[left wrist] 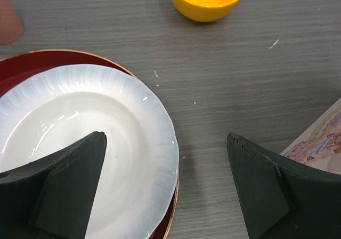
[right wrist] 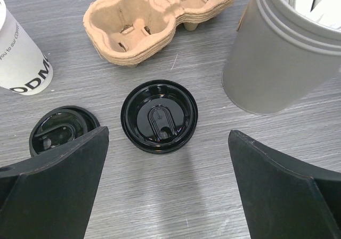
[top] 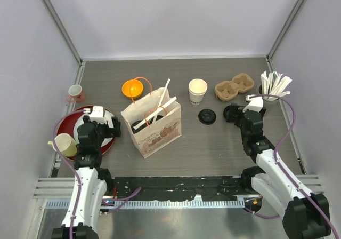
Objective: Pack the takeout coffee
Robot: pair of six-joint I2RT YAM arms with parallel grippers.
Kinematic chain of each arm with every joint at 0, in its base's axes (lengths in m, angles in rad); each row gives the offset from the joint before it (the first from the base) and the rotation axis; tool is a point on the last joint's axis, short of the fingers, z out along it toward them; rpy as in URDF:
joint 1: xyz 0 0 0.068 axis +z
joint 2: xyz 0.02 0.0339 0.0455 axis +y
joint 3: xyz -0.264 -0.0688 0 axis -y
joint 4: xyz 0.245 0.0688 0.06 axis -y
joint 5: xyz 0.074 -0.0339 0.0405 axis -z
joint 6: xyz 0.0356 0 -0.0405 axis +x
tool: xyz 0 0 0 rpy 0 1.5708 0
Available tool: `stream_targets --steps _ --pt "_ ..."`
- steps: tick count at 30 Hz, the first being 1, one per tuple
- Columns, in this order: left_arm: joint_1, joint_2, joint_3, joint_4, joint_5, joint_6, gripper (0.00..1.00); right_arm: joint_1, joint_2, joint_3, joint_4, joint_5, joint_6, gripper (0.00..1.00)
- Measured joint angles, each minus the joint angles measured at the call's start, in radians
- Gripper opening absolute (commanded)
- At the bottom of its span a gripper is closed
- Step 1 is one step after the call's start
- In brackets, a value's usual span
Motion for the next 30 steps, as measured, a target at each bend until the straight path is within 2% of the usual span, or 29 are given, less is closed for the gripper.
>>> stream_targets --steps 6,30 --pt "0.0 -0.002 0.0 -0.024 0.031 0.019 1.0 -0.004 -0.075 -0.03 -0.013 0.015 0.021 1.0" --pt "0.0 -0.169 -0.044 -0.037 -0.025 0.026 1.0 -0.005 -0.043 -0.032 0.002 0.011 0.039 1.0"
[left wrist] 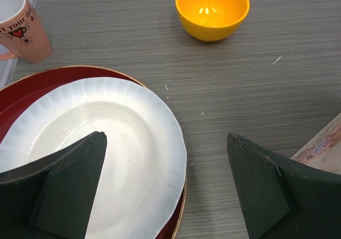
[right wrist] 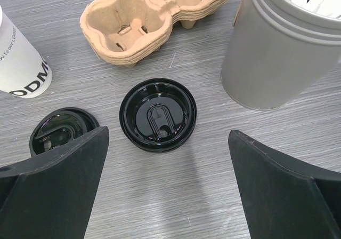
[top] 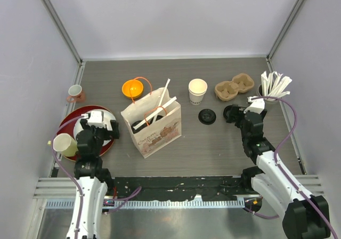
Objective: Pack the takeout coffee
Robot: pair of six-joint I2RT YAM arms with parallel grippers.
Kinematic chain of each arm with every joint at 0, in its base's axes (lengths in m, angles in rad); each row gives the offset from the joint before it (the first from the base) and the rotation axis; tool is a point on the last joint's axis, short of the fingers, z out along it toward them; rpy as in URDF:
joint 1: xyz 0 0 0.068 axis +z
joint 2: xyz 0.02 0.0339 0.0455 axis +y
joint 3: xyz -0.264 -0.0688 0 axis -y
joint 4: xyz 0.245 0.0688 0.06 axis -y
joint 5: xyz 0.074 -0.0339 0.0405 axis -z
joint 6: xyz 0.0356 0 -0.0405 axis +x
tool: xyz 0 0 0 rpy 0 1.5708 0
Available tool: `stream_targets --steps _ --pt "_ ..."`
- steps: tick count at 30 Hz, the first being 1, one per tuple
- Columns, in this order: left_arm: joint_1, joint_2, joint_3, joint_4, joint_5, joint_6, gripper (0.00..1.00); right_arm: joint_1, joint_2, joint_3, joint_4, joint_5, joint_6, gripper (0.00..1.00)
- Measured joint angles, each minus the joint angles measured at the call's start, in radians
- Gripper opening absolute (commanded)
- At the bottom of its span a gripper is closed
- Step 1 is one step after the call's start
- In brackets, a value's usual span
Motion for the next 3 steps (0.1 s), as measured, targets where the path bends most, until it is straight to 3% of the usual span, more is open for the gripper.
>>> stream_targets --steps 3 --pt "0.0 -0.007 0.0 0.0 -0.016 -0.02 1.0 0.0 0.0 0.0 0.0 0.001 0.001 1.0"
